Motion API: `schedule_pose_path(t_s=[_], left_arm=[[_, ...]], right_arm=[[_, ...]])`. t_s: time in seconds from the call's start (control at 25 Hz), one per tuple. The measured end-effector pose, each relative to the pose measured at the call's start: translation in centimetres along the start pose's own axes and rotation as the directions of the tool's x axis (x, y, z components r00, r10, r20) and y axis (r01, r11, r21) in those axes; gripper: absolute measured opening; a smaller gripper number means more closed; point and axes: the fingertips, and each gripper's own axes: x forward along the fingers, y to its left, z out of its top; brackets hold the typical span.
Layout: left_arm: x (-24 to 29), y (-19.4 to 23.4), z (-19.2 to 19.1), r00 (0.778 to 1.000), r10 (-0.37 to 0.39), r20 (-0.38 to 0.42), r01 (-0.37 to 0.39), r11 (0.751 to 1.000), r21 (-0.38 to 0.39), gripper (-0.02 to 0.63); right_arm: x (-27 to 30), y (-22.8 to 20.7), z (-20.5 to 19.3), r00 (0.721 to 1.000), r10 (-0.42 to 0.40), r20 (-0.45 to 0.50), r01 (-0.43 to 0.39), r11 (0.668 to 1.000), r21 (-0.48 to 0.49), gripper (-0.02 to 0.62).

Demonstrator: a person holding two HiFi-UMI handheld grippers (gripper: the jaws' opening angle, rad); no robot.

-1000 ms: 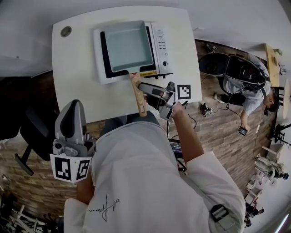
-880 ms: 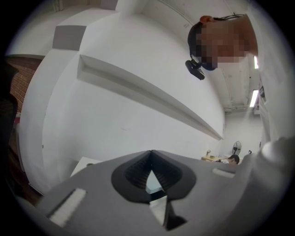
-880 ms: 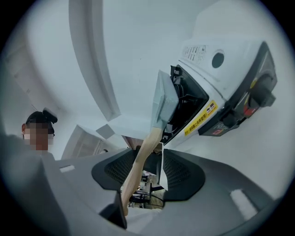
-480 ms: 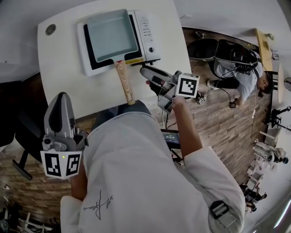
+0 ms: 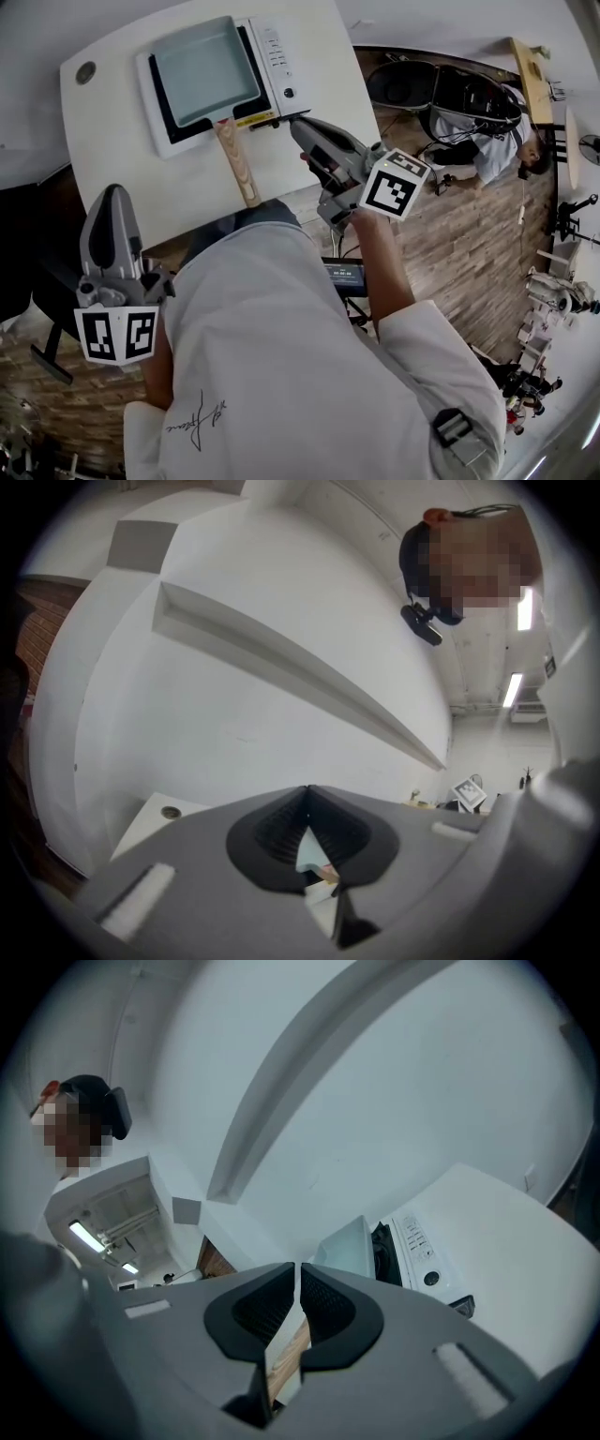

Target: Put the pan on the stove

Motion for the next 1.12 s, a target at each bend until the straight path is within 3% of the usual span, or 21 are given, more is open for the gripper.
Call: schedule_pose_path(t_s=[0.44,0.72,1.12], left_arm=[[0.5,0.4,0.7,1.0,0.003,0.01,-0.003,1.0,0.025,0.055],[0.5,0.9,0.0,1.0,0.018,-0.02,-0.017,0.998,0.061,0.055],[-0.3,1.7,0.3,0.999,0.05,-0.016,-0.048,0.996,0.073,0.055]], right_arm=[[-0.7,5.6,2.2,0.996,-0.016,0.09,0.034,0.979,-0.2,0.0],[-0.3,7.8,1.7,0.99,-0.093,0.103,0.125,0.918,-0.375,-0.002],[-0.2,8.1,3.7,0.971,-0.172,0.164,0.23,0.855,-0.464,-0.002]])
